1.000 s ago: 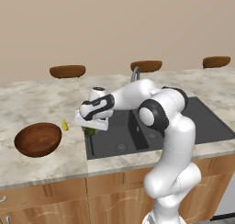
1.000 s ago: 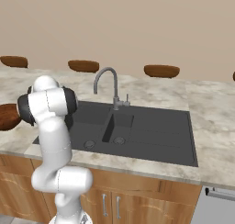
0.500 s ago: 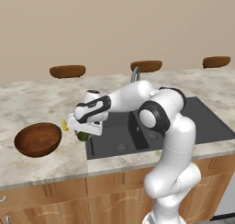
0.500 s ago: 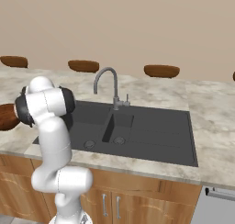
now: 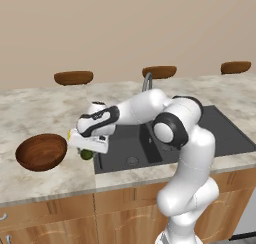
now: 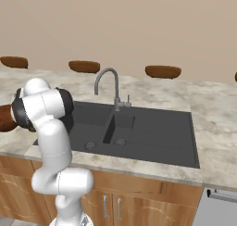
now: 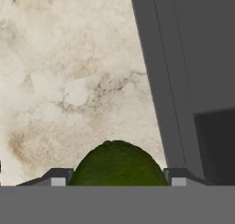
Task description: Remove the lemon wedge and lime from the sink. Then move the bowl and cup from the counter to the sink for washing.
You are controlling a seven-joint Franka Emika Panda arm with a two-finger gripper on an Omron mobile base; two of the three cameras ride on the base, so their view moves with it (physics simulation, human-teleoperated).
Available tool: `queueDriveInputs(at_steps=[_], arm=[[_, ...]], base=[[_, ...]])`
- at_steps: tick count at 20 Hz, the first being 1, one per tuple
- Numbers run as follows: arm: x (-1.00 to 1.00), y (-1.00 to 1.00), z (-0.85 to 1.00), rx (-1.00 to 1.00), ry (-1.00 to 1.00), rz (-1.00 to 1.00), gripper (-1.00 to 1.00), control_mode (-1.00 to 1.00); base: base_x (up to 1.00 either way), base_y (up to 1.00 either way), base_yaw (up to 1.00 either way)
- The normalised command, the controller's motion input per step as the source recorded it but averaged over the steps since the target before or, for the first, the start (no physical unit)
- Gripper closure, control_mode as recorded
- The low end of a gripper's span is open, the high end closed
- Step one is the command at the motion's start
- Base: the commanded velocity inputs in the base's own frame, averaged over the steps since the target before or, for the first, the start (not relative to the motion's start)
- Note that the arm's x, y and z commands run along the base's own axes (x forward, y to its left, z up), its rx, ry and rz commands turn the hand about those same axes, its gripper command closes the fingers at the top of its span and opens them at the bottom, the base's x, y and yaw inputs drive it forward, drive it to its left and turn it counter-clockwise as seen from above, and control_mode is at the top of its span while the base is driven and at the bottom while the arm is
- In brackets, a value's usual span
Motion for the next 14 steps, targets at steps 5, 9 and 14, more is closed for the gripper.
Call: queueDriveInputs(at_steps=[5, 9, 14], arm=[[-0.42, 0.11, 0.00, 0.00, 0.04, 0.00, 1.00, -1.00], [-0.44, 0.08, -0.03, 0.00, 0.03, 0.00, 1.00, -1.00], [-0.30, 0.09, -0.12, 0.00, 0.04, -0.02, 1.00, -1.00]], base=[[0.00, 0.00, 0.00], [0.00, 0.00, 0.00], [0.00, 0.00, 0.00]])
